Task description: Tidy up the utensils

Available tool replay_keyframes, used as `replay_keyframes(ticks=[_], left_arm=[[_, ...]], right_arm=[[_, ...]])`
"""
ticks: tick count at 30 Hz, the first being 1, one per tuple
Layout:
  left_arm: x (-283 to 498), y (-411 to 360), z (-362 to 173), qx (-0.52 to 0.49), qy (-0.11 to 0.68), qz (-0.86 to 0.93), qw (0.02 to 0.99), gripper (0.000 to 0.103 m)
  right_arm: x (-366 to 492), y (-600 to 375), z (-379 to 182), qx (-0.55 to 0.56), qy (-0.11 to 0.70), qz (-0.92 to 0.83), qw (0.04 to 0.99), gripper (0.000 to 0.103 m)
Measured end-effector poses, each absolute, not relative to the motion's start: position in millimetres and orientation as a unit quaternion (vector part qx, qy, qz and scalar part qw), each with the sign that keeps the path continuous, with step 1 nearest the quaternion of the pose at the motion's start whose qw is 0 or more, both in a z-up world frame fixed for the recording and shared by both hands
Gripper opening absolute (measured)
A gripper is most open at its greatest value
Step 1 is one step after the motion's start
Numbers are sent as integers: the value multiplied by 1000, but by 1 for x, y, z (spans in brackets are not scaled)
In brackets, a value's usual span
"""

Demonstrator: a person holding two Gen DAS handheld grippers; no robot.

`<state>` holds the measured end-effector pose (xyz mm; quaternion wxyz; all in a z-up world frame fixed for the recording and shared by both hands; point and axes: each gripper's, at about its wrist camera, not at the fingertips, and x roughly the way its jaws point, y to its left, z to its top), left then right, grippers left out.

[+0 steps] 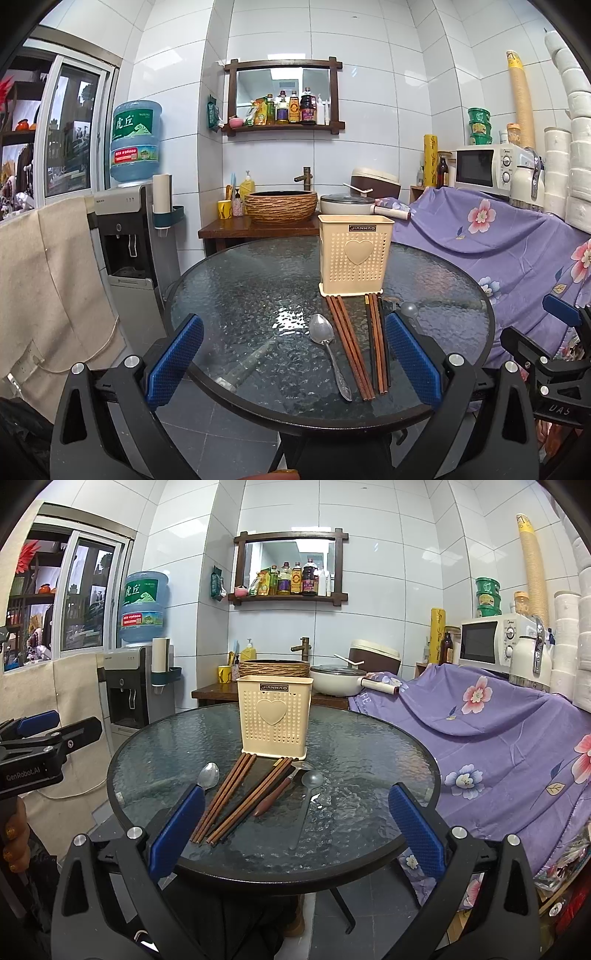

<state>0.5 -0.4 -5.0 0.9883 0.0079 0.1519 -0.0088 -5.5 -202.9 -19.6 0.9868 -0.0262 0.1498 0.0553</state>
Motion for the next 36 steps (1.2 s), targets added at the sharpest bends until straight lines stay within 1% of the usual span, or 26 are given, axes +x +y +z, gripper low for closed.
replay_keyframes(ticks=[36], left_arm=[[2,1,-4,8,156,-8,988,97]], right_arm=[[-7,-199,-21,-27,150,57,987,98]])
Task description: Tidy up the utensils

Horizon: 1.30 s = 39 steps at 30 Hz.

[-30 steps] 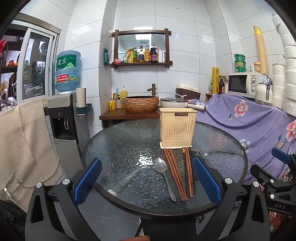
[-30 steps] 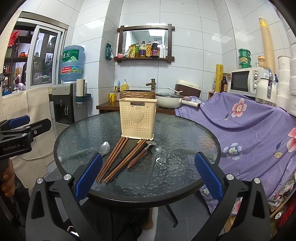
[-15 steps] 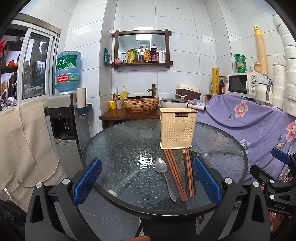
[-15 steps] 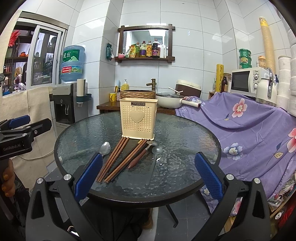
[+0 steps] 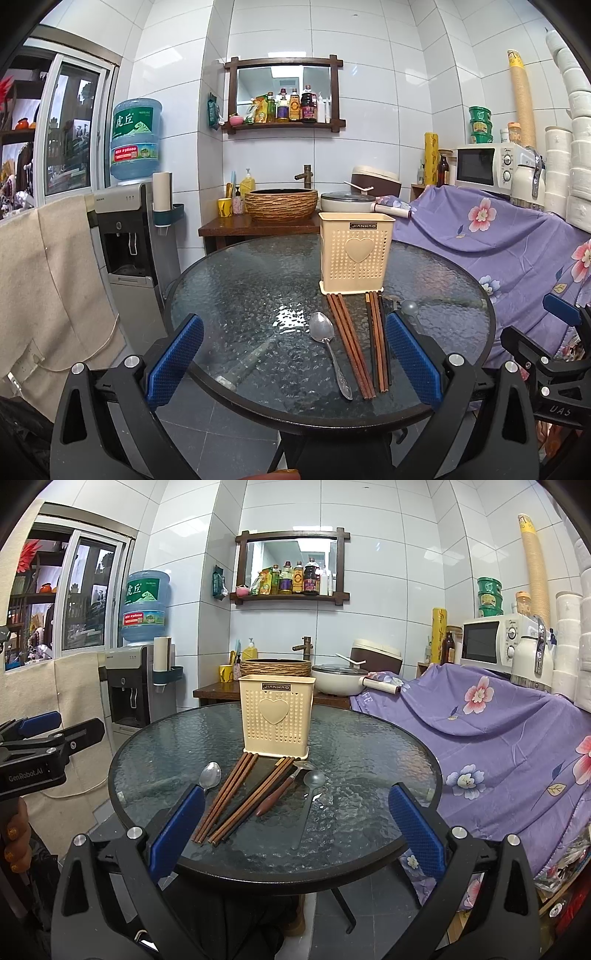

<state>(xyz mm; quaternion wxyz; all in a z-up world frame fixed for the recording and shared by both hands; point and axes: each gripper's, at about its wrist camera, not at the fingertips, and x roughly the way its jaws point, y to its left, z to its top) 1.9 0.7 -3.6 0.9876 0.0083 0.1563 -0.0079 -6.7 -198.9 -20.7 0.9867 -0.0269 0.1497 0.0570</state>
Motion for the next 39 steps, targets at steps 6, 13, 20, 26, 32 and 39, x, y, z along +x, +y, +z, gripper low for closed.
replay_keyframes(ticks=[6,13,20,26,32,39], left_arm=[[6,1,-7,12,161,-7,987,97],[29,1,-18,13,188,-4,982,97],[59,5,-34,13,223,-1,975,97],[100,19,-50,12,283,3,959,97],[139,28,-58,9,323,-1,946,94],[174,14,-74,32,368,-34,929,78]], right_arm=[[-4,-195,-23,-30,153,59,986,98],[8,-193,-26,-39,164,55,984,98],[39,-198,-42,-34,212,52,975,98],[82,-215,-60,-18,280,38,959,98],[135,-241,-75,53,342,48,937,98],[190,-229,-91,32,398,51,915,85]])
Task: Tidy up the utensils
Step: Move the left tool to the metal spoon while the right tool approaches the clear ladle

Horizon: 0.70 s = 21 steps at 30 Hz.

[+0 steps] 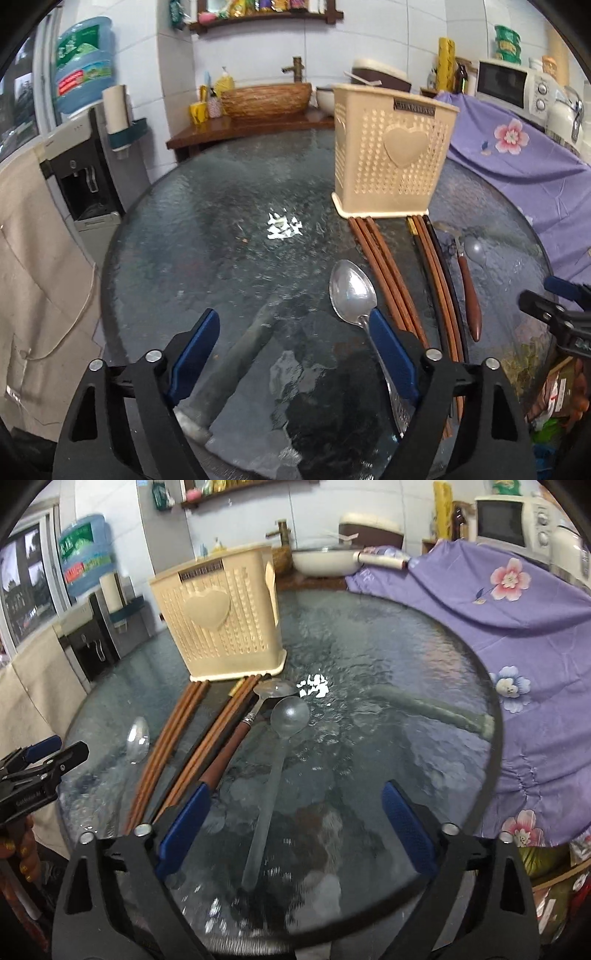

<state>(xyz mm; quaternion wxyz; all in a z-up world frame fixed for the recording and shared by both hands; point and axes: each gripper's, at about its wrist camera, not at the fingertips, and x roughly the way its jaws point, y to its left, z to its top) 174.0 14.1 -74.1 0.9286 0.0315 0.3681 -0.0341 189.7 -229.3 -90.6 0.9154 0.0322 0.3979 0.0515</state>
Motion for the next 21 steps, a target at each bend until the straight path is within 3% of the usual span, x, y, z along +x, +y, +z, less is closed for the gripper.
replay_keyframes(ticks=[9,21], left_arm=[[192,10,-91,25,410,-58,910,65],[196,-1,-98,30,421,-65,904,65]], right_arm=[[218,-230,-106,27,436,46,898,69],[253,-213,-109,-12,435,32,900,53]])
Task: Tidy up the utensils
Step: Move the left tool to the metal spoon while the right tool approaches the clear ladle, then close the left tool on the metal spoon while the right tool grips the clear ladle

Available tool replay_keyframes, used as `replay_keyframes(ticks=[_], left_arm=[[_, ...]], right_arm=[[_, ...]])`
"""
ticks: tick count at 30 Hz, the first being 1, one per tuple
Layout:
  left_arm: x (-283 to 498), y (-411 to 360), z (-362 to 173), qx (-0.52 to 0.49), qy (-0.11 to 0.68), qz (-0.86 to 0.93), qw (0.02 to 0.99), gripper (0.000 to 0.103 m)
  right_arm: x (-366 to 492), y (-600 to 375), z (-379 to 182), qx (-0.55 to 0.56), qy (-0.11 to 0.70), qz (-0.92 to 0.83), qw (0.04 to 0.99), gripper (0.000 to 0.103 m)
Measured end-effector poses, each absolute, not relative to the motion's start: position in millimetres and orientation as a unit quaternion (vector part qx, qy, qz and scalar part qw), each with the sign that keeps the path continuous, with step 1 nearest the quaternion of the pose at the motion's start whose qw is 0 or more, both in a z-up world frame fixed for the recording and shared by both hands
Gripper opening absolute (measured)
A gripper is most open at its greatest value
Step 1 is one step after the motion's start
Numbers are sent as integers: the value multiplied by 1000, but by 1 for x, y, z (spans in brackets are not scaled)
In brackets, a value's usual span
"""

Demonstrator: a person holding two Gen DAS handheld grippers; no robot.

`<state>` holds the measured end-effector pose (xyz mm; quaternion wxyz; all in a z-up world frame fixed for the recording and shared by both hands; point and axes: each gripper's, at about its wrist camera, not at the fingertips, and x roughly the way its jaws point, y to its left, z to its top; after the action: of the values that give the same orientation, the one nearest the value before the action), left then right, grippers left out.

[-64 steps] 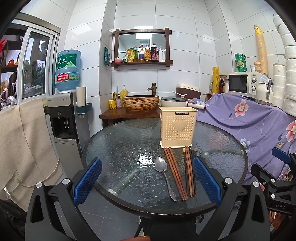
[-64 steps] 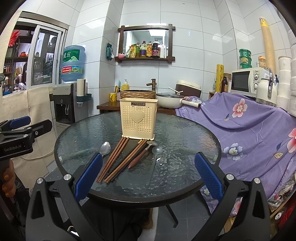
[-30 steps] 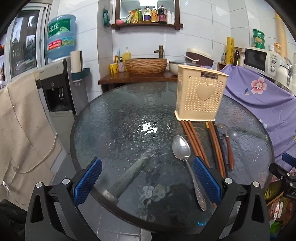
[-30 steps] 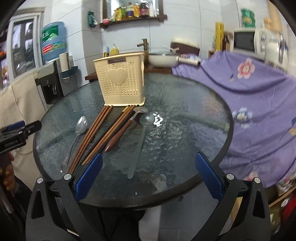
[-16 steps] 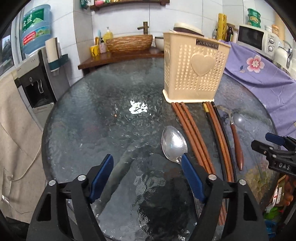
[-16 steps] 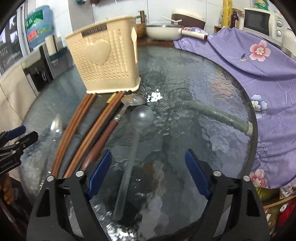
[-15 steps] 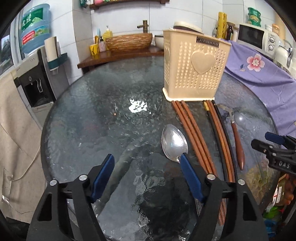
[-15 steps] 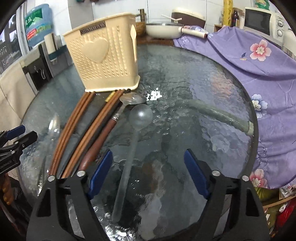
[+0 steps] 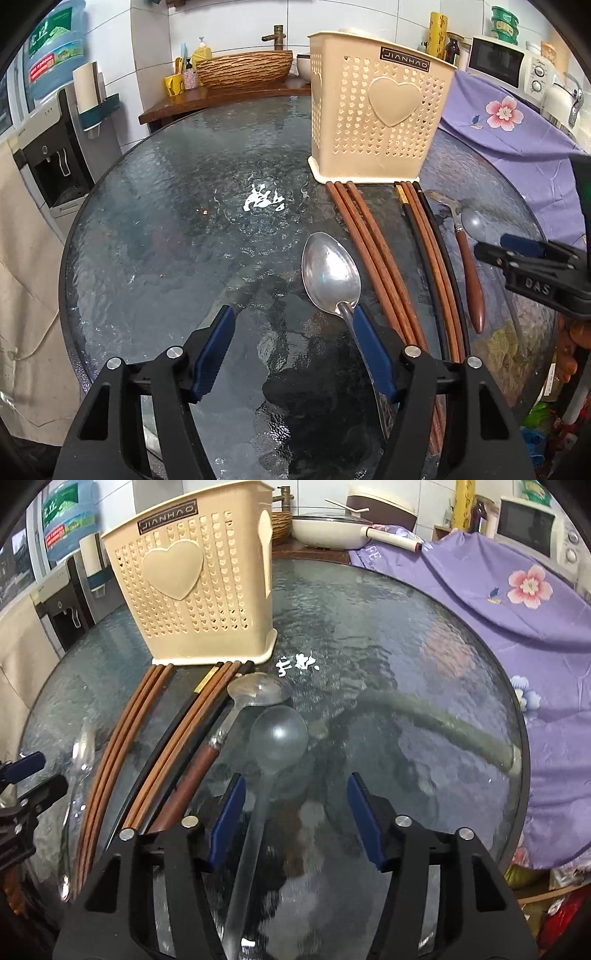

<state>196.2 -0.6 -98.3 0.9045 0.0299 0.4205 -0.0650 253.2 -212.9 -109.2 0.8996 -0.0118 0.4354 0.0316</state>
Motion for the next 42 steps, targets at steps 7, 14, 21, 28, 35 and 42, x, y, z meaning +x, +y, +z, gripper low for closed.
replay_keyframes(ticks=[7,14,21,28,35,42], left_arm=[[199,-8,-101,39,426,-71,901,65],[205,-18,-108,43,434,-70,897,65],[217,-23,-108,42,436,-66,896,63],[234,-32,-106,40,439,-59,896,47],[237,-31,-103,27,438,-57,897,38],[235,-28,-85,22,414,-73,907,38]], right_arm=[[264,-208,-108,-16,429,38,902,35],[261,-210,-108,-16,428,48,902,35],[259,-212,-108,-16,426,52,903,35],[259,-209,-109,-19,427,53,903,35],[261,-209,-109,-16,427,55,903,35],[263,-222,-102,18,425,67,902,34]])
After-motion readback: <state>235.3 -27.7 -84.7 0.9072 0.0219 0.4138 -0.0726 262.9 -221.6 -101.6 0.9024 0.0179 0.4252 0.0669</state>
